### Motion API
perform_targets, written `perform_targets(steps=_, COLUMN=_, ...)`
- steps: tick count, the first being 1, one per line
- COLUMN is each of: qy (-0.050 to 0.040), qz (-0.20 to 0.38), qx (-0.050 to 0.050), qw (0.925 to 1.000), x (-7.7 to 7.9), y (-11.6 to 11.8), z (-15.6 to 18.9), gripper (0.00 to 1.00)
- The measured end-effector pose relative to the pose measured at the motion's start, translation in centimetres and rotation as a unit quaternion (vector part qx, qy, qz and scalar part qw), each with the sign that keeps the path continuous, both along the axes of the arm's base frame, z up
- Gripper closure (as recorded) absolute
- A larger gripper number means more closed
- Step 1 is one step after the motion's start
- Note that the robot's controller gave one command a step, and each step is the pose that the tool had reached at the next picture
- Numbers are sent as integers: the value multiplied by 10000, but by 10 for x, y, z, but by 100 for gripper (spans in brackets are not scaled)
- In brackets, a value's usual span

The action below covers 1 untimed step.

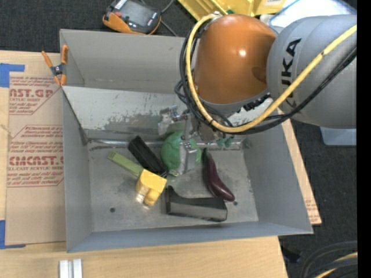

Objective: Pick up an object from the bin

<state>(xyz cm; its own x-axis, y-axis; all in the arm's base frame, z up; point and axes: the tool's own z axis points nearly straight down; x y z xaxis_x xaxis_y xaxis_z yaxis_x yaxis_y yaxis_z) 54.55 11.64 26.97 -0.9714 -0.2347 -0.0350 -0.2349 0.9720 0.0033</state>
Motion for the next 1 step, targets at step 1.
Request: perform_targets(steps=1, qy=-6, qz=36, qx=5, qw=10000, x=5, y=-3, z=7, gripper=0)
